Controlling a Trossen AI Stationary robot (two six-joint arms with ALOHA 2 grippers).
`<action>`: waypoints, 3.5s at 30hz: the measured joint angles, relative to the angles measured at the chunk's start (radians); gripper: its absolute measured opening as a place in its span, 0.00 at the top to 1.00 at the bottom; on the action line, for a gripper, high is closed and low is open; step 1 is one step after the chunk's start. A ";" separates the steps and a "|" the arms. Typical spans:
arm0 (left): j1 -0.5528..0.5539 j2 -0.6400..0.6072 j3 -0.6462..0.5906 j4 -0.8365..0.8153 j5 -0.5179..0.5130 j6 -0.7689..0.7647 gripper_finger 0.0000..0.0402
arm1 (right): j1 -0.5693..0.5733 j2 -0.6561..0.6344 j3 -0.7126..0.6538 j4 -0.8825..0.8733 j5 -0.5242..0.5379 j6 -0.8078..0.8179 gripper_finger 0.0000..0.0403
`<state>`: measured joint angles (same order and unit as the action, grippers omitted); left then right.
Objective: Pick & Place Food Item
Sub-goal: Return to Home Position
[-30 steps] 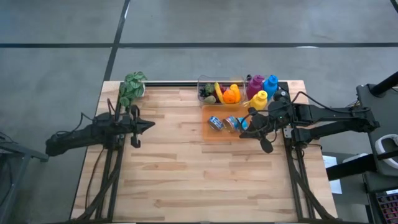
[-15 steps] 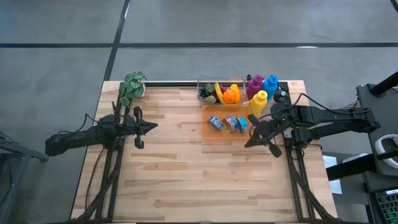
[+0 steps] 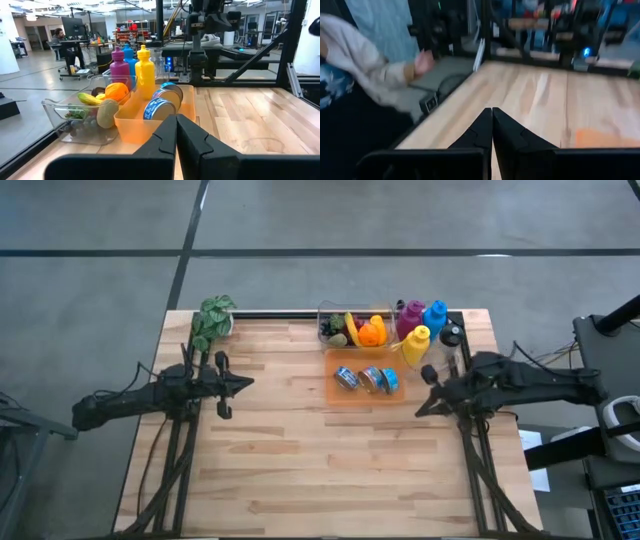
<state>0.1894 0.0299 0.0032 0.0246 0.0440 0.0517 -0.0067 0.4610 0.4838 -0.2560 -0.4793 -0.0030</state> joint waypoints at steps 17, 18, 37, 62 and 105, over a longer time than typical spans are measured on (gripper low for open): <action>0.000 0.003 0.000 0.003 -0.003 -0.001 0.96 | 0.000 -0.440 -0.062 -0.099 -0.068 0.083 0.98; 0.000 0.005 -0.001 0.003 -0.003 -0.001 0.96 | 0.000 -0.428 -0.060 -0.085 -0.071 0.084 0.98; 0.000 0.014 -0.001 0.002 -0.003 -0.002 0.96 | 0.000 -0.460 -0.233 0.253 -0.070 0.070 0.98; 0.000 0.014 -0.001 0.001 -0.002 -0.001 0.96 | 0.000 -0.460 -0.470 0.479 -0.124 0.094 0.98; 0.000 0.014 -0.001 0.001 -0.002 -0.001 0.96 | 0.000 -0.458 -0.475 0.386 -0.124 0.101 0.98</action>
<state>0.1891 0.0437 0.0019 0.0260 0.0418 0.0505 -0.0067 0.0030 0.0090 0.1299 -0.6037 0.0978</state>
